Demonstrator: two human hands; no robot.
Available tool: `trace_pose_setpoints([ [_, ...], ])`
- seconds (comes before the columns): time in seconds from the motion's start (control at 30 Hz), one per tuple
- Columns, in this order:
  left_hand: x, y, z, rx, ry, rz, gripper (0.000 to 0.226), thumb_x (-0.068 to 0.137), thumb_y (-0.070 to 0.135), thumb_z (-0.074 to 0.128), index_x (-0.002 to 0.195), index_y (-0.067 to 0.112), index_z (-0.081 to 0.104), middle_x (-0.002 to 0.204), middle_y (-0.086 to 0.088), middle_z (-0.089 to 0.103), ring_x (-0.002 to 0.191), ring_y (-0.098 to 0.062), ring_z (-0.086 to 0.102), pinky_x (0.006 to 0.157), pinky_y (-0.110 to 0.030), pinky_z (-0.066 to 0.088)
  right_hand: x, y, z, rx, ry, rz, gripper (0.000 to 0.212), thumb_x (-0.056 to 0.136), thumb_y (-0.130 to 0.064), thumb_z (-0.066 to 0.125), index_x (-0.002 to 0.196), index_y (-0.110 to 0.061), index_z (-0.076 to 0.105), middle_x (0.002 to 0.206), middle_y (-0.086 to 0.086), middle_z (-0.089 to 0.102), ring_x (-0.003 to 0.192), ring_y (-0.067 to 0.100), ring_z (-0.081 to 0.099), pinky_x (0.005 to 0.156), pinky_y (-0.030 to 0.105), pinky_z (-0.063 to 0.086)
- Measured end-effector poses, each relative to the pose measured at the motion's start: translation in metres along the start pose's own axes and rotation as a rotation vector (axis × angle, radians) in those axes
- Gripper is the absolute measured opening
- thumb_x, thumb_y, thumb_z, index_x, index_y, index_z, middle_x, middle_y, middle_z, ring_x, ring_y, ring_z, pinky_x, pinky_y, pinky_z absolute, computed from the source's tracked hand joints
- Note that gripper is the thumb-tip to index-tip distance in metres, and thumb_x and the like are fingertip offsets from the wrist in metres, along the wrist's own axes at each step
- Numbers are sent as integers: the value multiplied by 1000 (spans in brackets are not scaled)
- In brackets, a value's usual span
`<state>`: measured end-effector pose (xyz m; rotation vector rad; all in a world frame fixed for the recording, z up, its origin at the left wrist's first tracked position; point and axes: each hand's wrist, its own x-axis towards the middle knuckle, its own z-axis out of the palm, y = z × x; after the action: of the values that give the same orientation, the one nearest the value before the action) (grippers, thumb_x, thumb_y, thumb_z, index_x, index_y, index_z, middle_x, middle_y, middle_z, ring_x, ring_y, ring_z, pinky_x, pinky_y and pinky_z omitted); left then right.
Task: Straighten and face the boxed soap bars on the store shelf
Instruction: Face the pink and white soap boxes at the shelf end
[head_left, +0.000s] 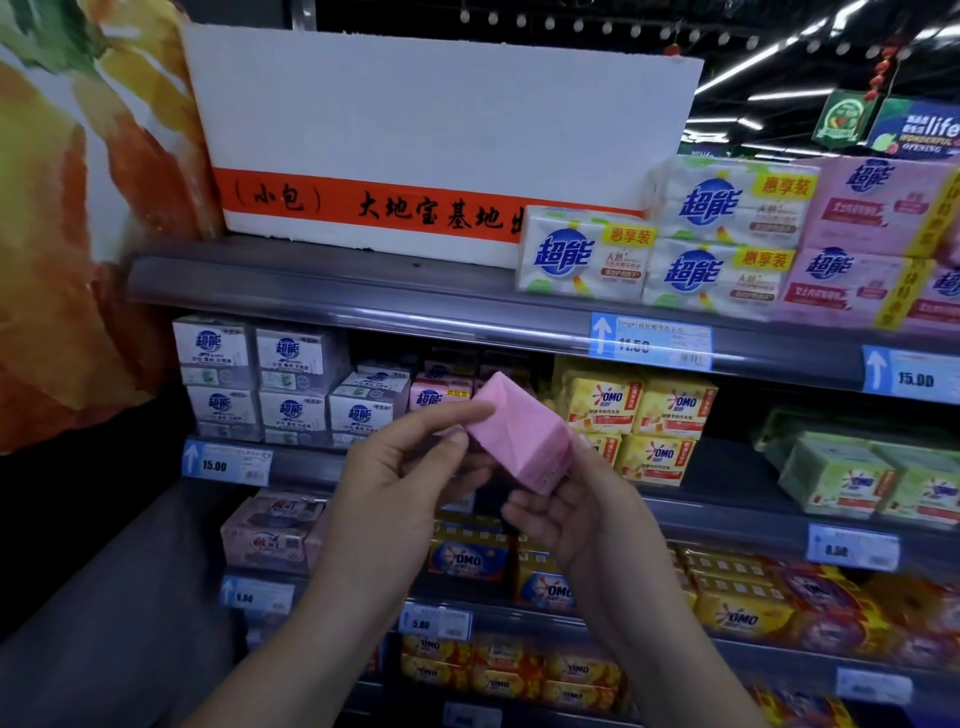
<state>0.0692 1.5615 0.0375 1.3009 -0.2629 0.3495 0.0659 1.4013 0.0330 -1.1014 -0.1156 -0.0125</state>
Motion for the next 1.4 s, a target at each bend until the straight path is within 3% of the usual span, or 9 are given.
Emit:
trace_pose_setpoints([
  [0.17, 2, -2, -5, 7, -5, -5, 50, 106, -3, 42, 100, 25, 83, 92, 1, 80, 88, -12, 76, 79, -22, 61, 5, 5, -8, 1, -3, -5, 31, 92, -42, 68, 108, -19, 81, 96, 11, 80, 78, 21, 76, 67, 30, 62],
  [0.4, 2, -22, -14, 181, 38, 13, 16, 85, 32, 75, 101, 31, 77, 104, 12, 80, 99, -6, 75, 83, -23, 62, 7, 15, -14, -298, -15, -117, 36, 96, -4, 68, 125, -23, 61, 120, 1, 76, 111, 21, 73, 92, 37, 59],
  [0.67, 18, -40, -30, 406, 187, 47, 21, 89, 12, 77, 101, 29, 74, 95, 15, 79, 95, 0, 73, 83, -25, 58, 22, 28, 3, -723, 31, -244, 36, 98, -18, 67, 131, -32, 64, 121, -11, 61, 103, -12, 61, 84, 4, 49],
  [0.77, 33, -41, -35, 511, 219, 101, 23, 90, 12, 77, 106, 28, 76, 100, 10, 77, 94, -3, 72, 81, -21, 56, 33, 32, 11, -754, 2, -184, 36, 99, -19, 65, 134, -29, 65, 121, -4, 62, 100, -3, 63, 83, 12, 54],
  [0.9, 53, -48, -42, 584, 235, 154, 23, 91, 5, 75, 109, 20, 77, 101, 3, 75, 91, -5, 70, 79, -23, 58, 45, 38, 20, -742, 12, -153, 43, 97, -15, 65, 111, -56, 64, 117, -15, 61, 100, -9, 62, 83, 15, 53],
  [1.07, 58, -64, -48, 601, 248, 196, 32, 88, -1, 75, 100, 28, 72, 88, 16, 72, 82, 6, 69, 73, -10, 56, 51, 47, 19, -818, -14, -112, 52, 97, -15, 64, 146, -31, 55, 134, -20, 54, 122, -3, 57, 109, 36, 50],
  [1.2, 58, -76, -53, 639, 289, 184, 31, 88, 2, 77, 99, 30, 71, 86, 22, 69, 82, 12, 67, 71, -3, 51, 50, 49, 22, -843, -30, -112, 59, 97, -18, 64, 149, -42, 49, 143, -19, 55, 125, -6, 53, 111, 33, 49],
  [1.3, 59, -78, -59, 656, 311, 195, 23, 89, 4, 76, 102, 24, 76, 88, 14, 73, 84, 5, 69, 76, -14, 55, 52, 48, 27, -867, -83, -98, 59, 96, -18, 62, 122, -70, 51, 126, -41, 56, 119, -21, 49, 108, 25, 45],
  [1.4, 61, -77, -62, 674, 305, 223, 22, 90, 6, 76, 104, 23, 78, 89, 14, 74, 85, 3, 70, 75, -14, 55, 57, 49, 26, -856, -94, -79, 61, 99, -19, 63, 143, -56, 45, 116, -51, 46, 111, -29, 42, 111, 28, 44],
])
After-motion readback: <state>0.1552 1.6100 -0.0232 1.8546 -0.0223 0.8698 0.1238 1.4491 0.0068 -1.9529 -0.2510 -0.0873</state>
